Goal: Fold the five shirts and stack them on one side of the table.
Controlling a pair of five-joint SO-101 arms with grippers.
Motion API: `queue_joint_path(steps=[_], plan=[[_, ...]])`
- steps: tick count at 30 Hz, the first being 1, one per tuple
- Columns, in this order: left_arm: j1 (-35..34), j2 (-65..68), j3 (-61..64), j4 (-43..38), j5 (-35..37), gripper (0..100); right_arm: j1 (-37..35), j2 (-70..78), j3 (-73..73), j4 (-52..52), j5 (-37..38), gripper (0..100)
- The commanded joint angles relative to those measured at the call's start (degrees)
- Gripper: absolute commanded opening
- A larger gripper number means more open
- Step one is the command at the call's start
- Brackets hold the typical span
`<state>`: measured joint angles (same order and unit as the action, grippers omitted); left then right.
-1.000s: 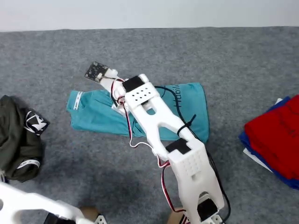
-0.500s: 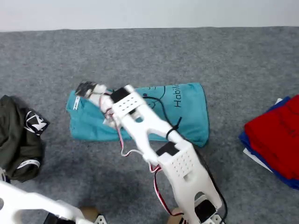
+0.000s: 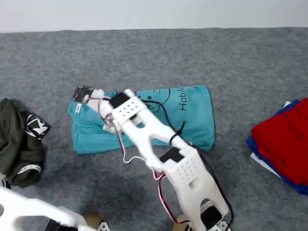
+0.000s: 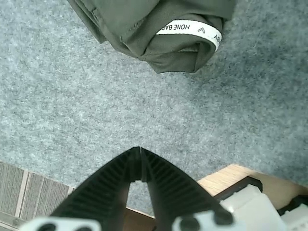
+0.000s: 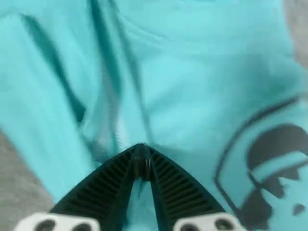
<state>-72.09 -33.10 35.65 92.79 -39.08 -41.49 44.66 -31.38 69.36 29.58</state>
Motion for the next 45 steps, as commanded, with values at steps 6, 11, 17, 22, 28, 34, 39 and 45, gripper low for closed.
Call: queue_joint_path(steps=[6, 11, 17, 22, 28, 34, 39, 45], plan=[[0.5, -1.5, -1.6, 0.6, 0.4, 0, 9.5, -0.1, -3.2, 0.2, 4.2, 1.0], [0.5, -1.5, -1.6, 0.5, 0.4, 0, 10.0, -0.8, -4.7, 2.9, 3.9, 1.0], [0.5, -1.5, -1.6, 0.4, 0.4, 0, 5.5, -4.4, -9.5, 10.2, 3.7, 1.1], [0.5, -1.5, -1.6, 0.4, 0.4, 0, 1.9, -6.7, -12.9, 17.8, 3.7, 2.3], [0.5, -1.5, -1.6, 0.4, 0.4, 0, -1.8, -8.0, -13.1, 27.4, 1.6, 14.2], [0.5, -1.5, -1.6, 0.4, 0.4, 0, -5.3, -6.4, -13.1, 28.1, 1.3, 14.0], [0.5, -1.5, -1.6, 0.4, 0.4, 0, -6.9, -2.4, -13.1, 25.9, 1.3, 13.9], [0.5, -1.5, -1.6, 0.4, 0.4, 0, -4.4, 2.9, -13.2, 20.6, 1.8, 7.7]])
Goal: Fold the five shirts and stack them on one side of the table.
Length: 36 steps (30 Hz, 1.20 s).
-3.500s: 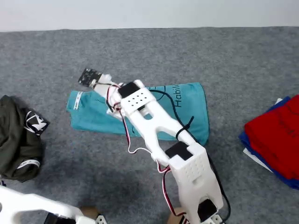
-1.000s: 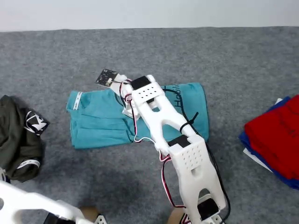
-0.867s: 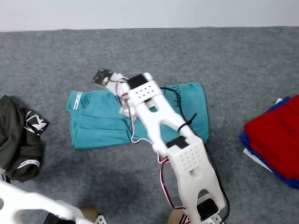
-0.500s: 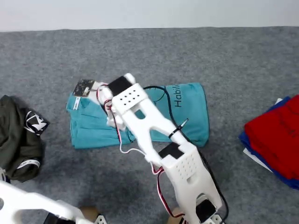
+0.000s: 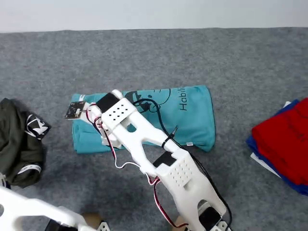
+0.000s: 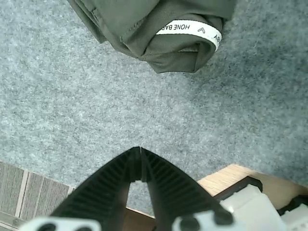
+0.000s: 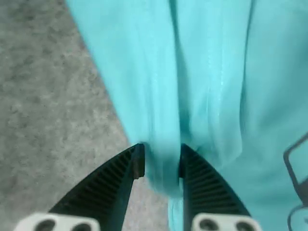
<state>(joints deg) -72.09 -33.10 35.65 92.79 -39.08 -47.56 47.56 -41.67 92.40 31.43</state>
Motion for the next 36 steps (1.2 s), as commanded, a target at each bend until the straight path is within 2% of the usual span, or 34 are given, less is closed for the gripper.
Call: queue_joint_path(steps=[1, 4, 8, 13, 19, 25, 28, 31, 36], plan=[[0.5, -1.5, -1.6, 0.4, 0.4, 0, 2.5, 0.6, -2.9, -3.4, -0.1, 5.6], [0.5, -1.5, -1.6, 0.4, 0.4, 0, 4.7, 1.0, -2.9, -5.9, 0.1, 1.0], [0.5, -1.5, -1.6, 0.4, 0.4, 0, 7.5, 0.9, -3.9, -6.8, 3.5, 1.0], [0.5, -1.5, -1.6, 0.4, 0.4, 0, 12.0, 1.5, -8.1, -6.7, 3.8, 1.0], [0.6, -1.5, -1.6, 0.4, 0.4, 0, 14.2, 3.3, -8.6, -7.1, 4.0, 1.0], [0.6, -1.5, -1.6, 0.4, 0.4, 0, 13.1, 5.1, -8.7, -6.5, 3.9, 2.4], [0.6, -1.5, -1.6, 0.4, 0.4, 0, 12.3, 5.1, -9.0, -6.5, 3.7, 9.2], [0.6, -1.5, -1.6, 0.5, 0.4, 0, 11.6, 3.8, -11.8, -3.9, 3.6, 14.7], [0.6, -1.5, -1.6, 0.6, 0.4, 0, 10.1, 2.8, -20.6, -0.5, 3.5, 15.1]])
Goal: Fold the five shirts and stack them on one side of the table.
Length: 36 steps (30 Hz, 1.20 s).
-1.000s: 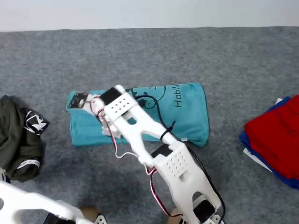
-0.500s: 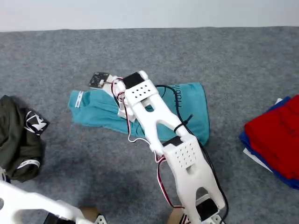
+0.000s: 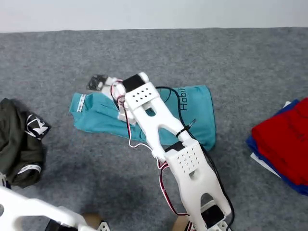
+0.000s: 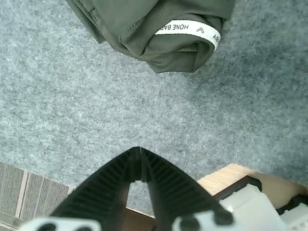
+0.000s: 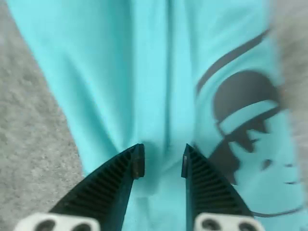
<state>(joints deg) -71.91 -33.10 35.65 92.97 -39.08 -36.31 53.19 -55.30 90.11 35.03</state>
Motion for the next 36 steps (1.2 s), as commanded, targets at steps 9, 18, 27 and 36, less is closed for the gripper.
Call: queue_joint_path(steps=[9, 18, 27, 36], plan=[[0.4, -1.5, -1.7, 0.3, 0.4, 0, -5.4, -2.6, -12.8, 1.3, -0.2, 15.1], [0.4, -1.5, -1.7, 0.3, 0.4, 0, -11.5, 4.2, -13.0, -7.9, -0.2, 7.4], [0.4, -1.5, -1.6, 0.3, 0.4, 0, -13.6, 10.7, -13.0, -14.2, 0.2, 6.9], [0.4, -1.5, -1.6, 0.2, 0.4, 0, -13.4, 3.5, -21.8, -5.7, 0.0, 7.2]])
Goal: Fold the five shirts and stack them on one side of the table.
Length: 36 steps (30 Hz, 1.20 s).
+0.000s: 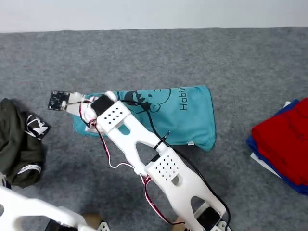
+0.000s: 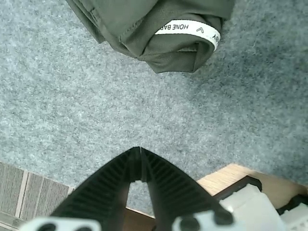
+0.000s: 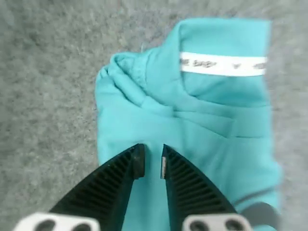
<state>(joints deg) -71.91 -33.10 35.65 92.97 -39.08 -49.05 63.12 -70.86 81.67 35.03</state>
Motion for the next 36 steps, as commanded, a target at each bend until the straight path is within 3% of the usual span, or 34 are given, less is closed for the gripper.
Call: queue_joint_path(steps=[1, 13, 21, 29, 36], plan=[[0.4, -1.5, -1.6, 0.2, 0.4, 0, -0.7, -6.9, -7.4, 3.6, 0.0, 7.2], [0.4, -1.5, -1.6, 0.2, 0.4, 0, -5.3, 1.7, -3.8, -5.5, -0.1, 7.1], [0.4, -1.5, -1.6, 0.2, 0.4, 0, -8.1, 1.1, -9.0, -0.7, 0.1, 7.1], [0.4, -1.5, -1.6, 0.2, 0.4, 0, -4.8, -0.7, -22.4, 6.5, 0.3, 7.1], [0.4, -1.5, -1.7, 0.2, 0.4, 0, 5.6, -3.7, -25.4, 16.7, -3.3, 6.9]])
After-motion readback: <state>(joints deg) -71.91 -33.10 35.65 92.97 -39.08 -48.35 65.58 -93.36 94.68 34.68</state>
